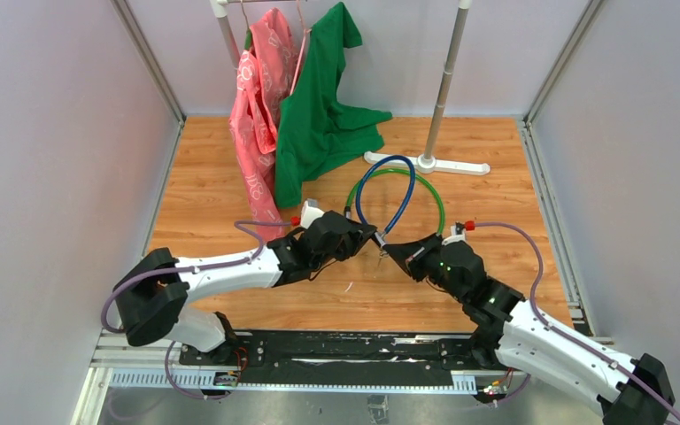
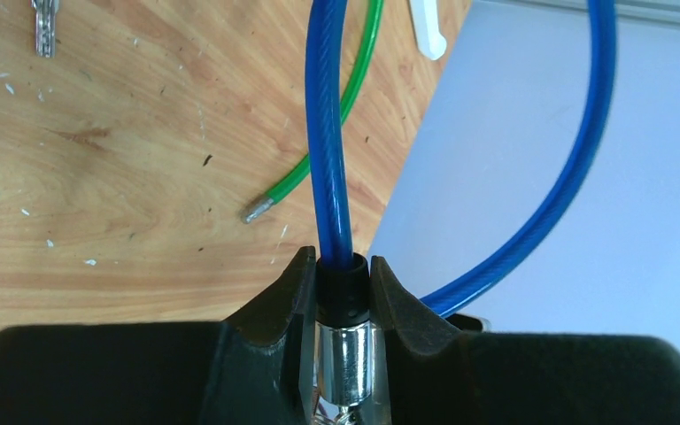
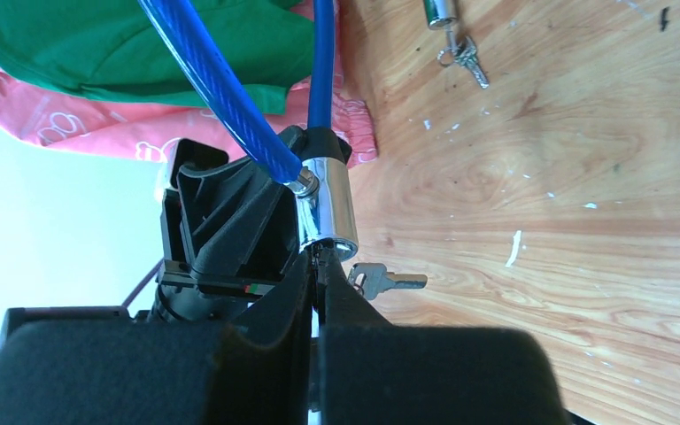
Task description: Unlock with the key
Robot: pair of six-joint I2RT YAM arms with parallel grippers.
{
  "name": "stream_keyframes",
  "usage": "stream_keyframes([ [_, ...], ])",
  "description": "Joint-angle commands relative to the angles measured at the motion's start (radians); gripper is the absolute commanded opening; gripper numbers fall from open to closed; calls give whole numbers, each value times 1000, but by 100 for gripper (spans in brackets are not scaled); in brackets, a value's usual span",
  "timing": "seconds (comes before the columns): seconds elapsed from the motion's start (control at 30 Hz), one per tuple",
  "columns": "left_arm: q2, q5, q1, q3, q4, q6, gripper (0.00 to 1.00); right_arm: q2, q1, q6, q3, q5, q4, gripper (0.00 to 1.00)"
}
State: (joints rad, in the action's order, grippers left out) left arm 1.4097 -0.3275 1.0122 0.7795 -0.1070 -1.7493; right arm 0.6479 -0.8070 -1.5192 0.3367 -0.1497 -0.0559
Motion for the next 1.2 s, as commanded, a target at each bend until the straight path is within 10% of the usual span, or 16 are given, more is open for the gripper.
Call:
stream_keyframes([
  [0.0, -114, 153, 79, 22, -243, 24, 0, 52, 47, -72, 7, -120, 6, 0],
  [0.37, -186, 72, 88, -2, -189, 51, 0, 103, 59, 480, 168, -93, 29, 0],
  [1.17, 4, 226, 177, -139, -161, -39, 5, 15, 57, 548, -131, 174, -74, 0],
])
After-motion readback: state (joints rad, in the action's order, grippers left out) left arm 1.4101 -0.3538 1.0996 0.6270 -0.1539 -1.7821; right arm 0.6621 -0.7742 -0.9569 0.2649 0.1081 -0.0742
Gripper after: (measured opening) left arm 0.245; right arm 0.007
